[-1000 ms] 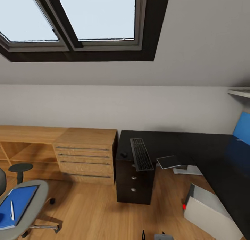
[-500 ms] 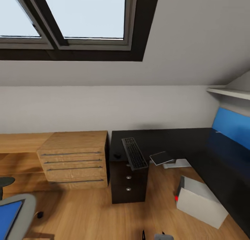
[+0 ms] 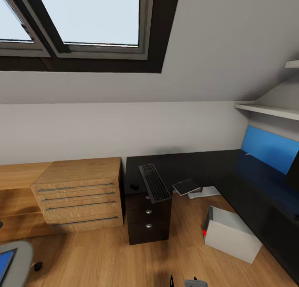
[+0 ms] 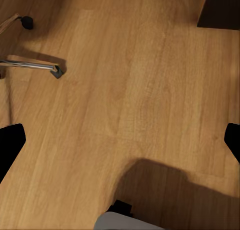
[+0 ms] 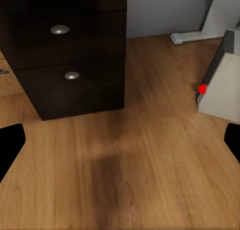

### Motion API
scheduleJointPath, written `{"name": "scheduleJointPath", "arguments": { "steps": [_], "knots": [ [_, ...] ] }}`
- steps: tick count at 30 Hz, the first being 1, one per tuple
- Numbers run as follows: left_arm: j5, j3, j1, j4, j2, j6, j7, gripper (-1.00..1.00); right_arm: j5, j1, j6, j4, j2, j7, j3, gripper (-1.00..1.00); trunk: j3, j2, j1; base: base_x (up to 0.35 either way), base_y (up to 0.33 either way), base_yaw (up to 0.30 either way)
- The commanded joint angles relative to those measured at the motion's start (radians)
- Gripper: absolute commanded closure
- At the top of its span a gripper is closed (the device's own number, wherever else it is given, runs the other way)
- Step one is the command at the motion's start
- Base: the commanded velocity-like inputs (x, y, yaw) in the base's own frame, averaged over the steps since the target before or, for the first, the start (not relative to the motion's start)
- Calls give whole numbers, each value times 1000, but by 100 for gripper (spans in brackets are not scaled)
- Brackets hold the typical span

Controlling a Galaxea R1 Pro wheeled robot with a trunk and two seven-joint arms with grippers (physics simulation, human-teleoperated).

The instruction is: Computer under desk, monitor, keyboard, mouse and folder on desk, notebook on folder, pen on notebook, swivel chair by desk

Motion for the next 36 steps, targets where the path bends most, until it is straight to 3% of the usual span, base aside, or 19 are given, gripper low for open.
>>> {"name": "scheduleJointPath", "arguments": {
  "steps": [1,11,15,18,36],
  "knots": [
    [11,-5,0,-3,1,-6,5,-100,-9,-1,-3,0,0,-3,9,-100,-5,-9,4,0,1,-5],
    [34,12,-1,51,6,-3,2,-100,0,-1,-4,1,0,-3,11,-100,-36,-79,43,0,0,0],
    [96,21,-74,180,9,-5,-74,-100,-1,-1,-4,0,0,-3,10,-100,-49,-107,58,0,0,0],
    [113,22,-100,211,11,-6,-106,-100,-1,-1,-4,0,0,-3,11,-100,-58,-128,69,0,0,0],
    [123,23,-117,233,13,-7,-128,-100,-1,-1,-4,1,0,-3,10,-100,-114,-254,138,0,0,0]
  ]
}}
